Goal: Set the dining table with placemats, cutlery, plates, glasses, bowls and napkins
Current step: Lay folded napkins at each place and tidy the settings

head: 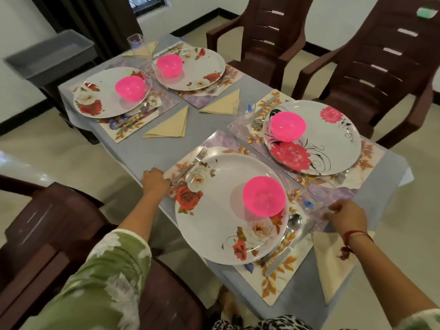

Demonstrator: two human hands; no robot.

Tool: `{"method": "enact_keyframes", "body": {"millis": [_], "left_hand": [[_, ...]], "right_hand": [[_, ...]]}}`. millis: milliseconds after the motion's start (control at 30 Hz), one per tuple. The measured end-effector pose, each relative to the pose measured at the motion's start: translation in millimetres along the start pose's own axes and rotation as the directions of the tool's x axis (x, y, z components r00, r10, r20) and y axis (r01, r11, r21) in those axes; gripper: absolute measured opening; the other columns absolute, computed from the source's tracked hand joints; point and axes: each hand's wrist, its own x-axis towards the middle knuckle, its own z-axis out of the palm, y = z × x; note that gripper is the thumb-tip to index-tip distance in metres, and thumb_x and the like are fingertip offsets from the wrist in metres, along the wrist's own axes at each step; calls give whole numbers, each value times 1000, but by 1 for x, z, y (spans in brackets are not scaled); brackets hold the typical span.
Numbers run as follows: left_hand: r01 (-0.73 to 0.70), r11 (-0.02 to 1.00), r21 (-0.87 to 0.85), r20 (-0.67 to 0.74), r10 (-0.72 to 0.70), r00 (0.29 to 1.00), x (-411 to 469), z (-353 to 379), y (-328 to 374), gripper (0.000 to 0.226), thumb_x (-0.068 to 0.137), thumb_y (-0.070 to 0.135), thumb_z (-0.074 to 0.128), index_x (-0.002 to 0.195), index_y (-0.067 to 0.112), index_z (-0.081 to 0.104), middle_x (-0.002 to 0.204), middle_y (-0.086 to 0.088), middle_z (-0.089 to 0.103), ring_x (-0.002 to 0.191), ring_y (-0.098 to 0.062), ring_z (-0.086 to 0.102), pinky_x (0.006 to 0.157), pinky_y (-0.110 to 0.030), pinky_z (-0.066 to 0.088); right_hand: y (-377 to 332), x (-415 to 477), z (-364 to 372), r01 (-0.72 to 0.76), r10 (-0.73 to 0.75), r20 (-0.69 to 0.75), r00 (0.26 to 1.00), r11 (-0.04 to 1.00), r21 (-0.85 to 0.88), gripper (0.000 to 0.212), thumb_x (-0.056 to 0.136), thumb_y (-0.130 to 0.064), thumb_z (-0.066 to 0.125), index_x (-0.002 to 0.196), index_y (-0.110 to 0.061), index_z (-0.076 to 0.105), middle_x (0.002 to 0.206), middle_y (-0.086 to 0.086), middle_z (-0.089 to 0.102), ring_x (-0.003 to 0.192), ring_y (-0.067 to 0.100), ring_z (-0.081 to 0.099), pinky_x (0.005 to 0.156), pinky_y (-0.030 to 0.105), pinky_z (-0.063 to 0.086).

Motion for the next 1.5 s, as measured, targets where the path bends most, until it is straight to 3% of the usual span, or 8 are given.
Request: {"method": "enact_keyframes", "body": {"millis": [267, 500, 700, 1000, 1133, 1300, 1400, 1500], "left_hand": [[8, 993, -120, -136, -24, 990, 7, -9, 0, 22, 81, 16, 62, 90, 31, 50, 97, -2, 65, 99, -28, 58, 93, -46, 44], [44, 995, -87, -188, -60, 980, 26, -25, -3, 18, 88, 15, 64, 100, 25, 54, 109, -9, 64, 110, -33, 54, 97, -41, 31], [44, 991, -128, -126, -60, 990, 34, -20, -10, 20, 84, 13, 61, 95, 28, 52, 111, -10, 64, 109, -33, 54, 98, -46, 41], [68, 998, -16, -154, -70, 986, 34, -23, -4, 24, 89, 18, 62, 112, 20, 56, 114, -12, 62, 116, -34, 48, 97, -44, 31], [4, 1000, 25, -234, 2, 972, 22, -28, 8, 38, 88, 16, 64, 123, 19, 51, 131, -15, 47, 124, -36, 41, 102, -49, 33], [-178, 978, -112, -319, 134, 938, -26, -16, 35, 33, 92, 19, 59, 124, 20, 51, 136, -12, 42, 128, -31, 36, 106, -47, 29], [-272, 948, -164, -325, 208, 922, -60, 1, 37, 34, 91, 22, 58, 124, 17, 51, 138, -12, 41, 129, -31, 36, 108, -49, 29], [-353, 907, -228, -295, 281, 913, -93, 15, 52, 36, 93, 23, 57, 127, 16, 47, 144, -11, 35, 137, -32, 26, 112, -52, 20]], "right_hand": [[-3, -1, 2, -4, 4, -2, 1000, 983, 183, 8, 78, -9, 75, 86, -8, 73, 87, 12, 70, 82, 24, 61, 88, 34, 47], [-29, -6, 15, -37, 27, 42, 999, 967, 251, 8, 81, -7, 72, 89, -6, 71, 84, 7, 65, 83, 21, 57, 85, 29, 44], [-30, -9, 20, -57, 54, 19, 998, 956, 286, 8, 80, -7, 73, 88, -8, 71, 86, 7, 67, 86, 24, 61, 91, 38, 50], [-37, -6, 22, -37, 34, 14, 999, 949, 314, 8, 81, -6, 71, 89, -8, 70, 87, 9, 67, 86, 24, 60, 95, 42, 50], [-36, -12, 14, 13, -31, 51, 998, 948, 317, 20, 84, -10, 69, 103, -5, 66, 100, 10, 64, 91, 21, 57, 93, 35, 46], [-14, -41, -3, 201, -151, -212, 966, 950, 238, 30, 84, -17, 69, 112, -10, 63, 118, 14, 53, 99, 30, 59, 89, 41, 47], [16, -58, -18, 13, 27, -274, 961, 990, 141, 44, 83, -20, 69, 124, -8, 55, 127, 21, 43, 108, 42, 52, 94, 45, 43], [38, -66, -22, -196, 231, -167, 958, 959, 204, 58, 83, -20, 70, 134, -7, 45, 133, 26, 42, 114, 45, 48, 97, 45, 39]]}}
